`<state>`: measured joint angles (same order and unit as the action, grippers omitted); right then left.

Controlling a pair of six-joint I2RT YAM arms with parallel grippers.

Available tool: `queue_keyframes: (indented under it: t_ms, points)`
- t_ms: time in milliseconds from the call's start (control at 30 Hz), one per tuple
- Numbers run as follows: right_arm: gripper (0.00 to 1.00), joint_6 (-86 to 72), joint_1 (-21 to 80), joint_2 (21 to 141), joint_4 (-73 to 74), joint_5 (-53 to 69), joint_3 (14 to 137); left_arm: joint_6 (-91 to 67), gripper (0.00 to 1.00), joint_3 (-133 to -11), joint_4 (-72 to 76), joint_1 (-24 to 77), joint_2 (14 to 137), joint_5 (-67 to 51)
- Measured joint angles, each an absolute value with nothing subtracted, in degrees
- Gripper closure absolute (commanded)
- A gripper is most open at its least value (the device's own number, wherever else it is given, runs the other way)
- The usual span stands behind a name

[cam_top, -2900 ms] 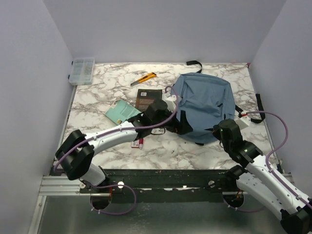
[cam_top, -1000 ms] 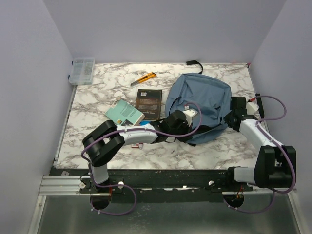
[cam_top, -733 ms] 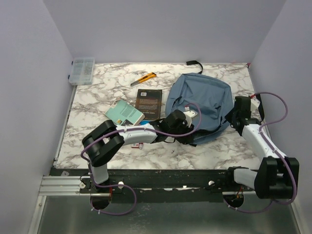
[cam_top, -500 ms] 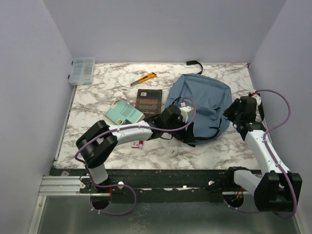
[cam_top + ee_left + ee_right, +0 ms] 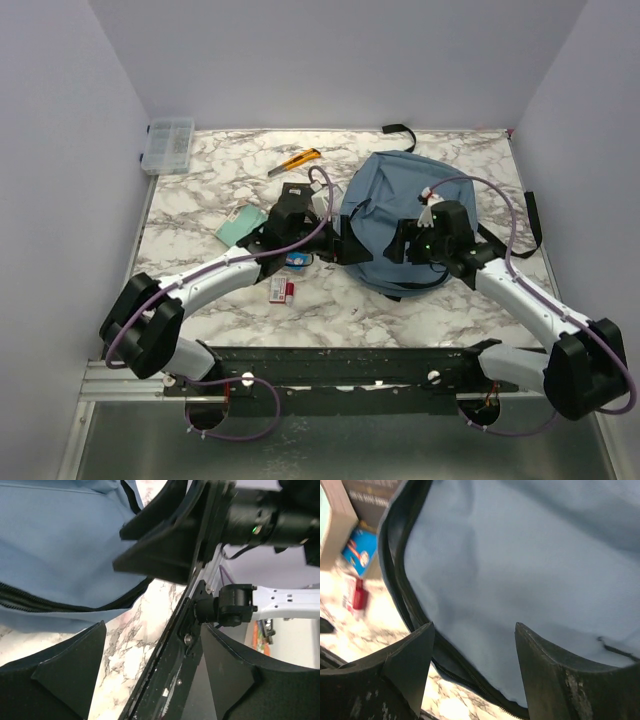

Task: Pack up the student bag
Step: Unzip the student bag at the center of the board.

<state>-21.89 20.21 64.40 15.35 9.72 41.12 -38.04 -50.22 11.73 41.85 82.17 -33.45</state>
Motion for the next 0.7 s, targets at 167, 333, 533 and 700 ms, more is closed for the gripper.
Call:
queue_keyframes:
  t_ms: [167, 333, 533, 700]
  points:
    - [0.30, -20.93, 25.67, 69.12, 16.27, 9.85, 41.08, -44.66, 0.21, -48.25, 12.86, 38.19, 82.28, -34.92]
    - [0.32, -20.93, 28.93, 69.80, 16.25, 9.37, 41.08, -49.76, 0.35, -47.86, 13.19, 37.56, 87.72, -34.89]
    - [0.63, -23.20, 31.24, 69.97, 14.76, 9.67, 40.23, -52.62, 0.60, -47.86, 13.15, 37.56, 93.43, -34.87]
    - [0.80, -29.69, 33.80, 69.97, 6.72, 11.97, 33.26, -52.97, 0.86, -48.23, 13.23, 37.56, 95.77, -34.79]
